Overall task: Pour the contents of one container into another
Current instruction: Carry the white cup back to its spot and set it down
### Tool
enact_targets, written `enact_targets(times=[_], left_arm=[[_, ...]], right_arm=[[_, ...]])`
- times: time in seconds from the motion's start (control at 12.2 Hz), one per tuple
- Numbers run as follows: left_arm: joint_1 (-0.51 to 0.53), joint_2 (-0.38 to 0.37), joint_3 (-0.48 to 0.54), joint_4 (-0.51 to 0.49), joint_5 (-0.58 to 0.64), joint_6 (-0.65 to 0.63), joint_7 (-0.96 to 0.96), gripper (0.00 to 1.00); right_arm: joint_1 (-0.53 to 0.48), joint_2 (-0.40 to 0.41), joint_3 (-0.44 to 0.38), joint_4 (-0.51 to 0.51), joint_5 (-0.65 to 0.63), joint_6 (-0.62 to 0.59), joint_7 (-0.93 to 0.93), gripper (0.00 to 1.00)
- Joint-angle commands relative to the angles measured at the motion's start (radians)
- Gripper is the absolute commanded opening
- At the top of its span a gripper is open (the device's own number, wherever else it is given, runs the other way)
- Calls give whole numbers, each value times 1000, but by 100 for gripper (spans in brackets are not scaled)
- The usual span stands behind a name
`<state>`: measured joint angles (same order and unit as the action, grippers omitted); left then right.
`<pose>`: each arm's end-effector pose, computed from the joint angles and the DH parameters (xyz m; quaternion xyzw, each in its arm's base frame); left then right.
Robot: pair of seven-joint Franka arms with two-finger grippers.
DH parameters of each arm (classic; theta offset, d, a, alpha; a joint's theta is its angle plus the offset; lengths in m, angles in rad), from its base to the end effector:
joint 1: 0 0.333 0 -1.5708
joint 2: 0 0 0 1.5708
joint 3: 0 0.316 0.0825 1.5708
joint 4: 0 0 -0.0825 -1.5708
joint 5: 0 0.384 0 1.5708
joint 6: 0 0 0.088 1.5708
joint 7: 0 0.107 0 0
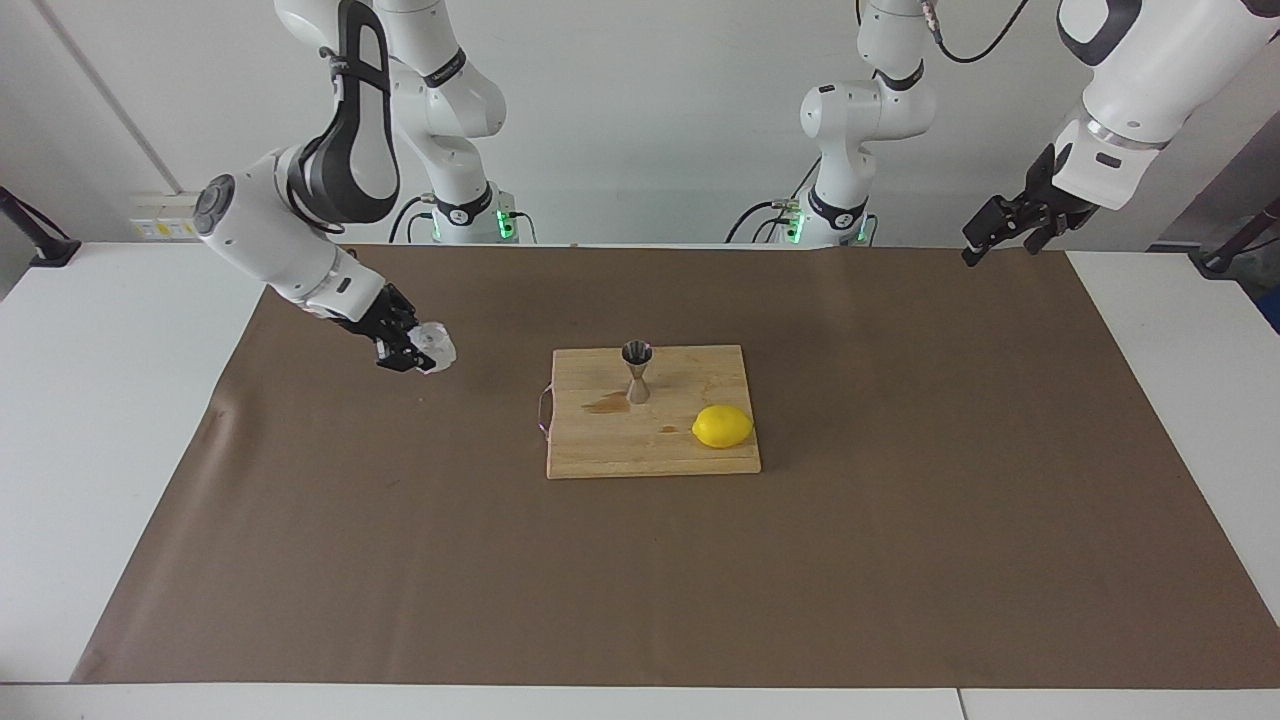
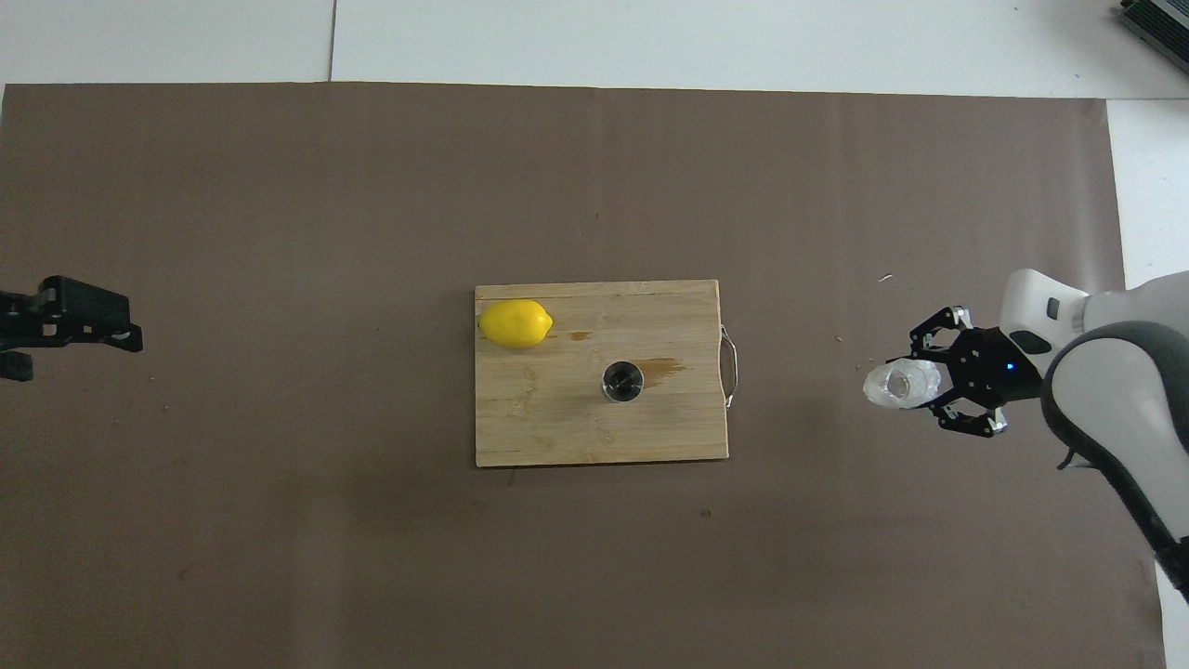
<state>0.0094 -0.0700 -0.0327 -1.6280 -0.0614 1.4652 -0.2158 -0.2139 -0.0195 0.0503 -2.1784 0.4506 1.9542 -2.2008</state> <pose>0.5205 -0.0199 0.6269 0.9940 0.0942 -0.0496 0.0238 0.5076 -0.0545 0.3890 -0.5975 -0.7709 -0.1447 0.1668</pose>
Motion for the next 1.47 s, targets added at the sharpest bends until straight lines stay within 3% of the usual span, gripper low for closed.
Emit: enact_targets(times=[0.0,0.33,0.9,0.98,1.06,1.23,1.39], left_arm=[[14,-21,-9,-10,14,-13,4,100],[14,-20,-9,-10,14,-13,4,100],[14,-21,-9,-10,14,-13,4,100],[14,-21,-9,-10,14,-13,4,100],[14,-21,-9,-10,14,-13,4,100],[14,-21,-9,-10,14,-13,4,100],[14,-21,-9,-10,14,-13,4,100]], right_arm=[[-83,-13,16,-66,31,11,-129,0],[-111,71,16,-60,33,97,-168,0],[-29,190,22,-41,118,304,-192,0],[-28,190,22,-41,140,302,-188,11],[-28,188,22,-44,163,301,-189,99],[-28,179,22,-44,181,287,-182,100],[-28,121,20,-43,181,250,-134,100]])
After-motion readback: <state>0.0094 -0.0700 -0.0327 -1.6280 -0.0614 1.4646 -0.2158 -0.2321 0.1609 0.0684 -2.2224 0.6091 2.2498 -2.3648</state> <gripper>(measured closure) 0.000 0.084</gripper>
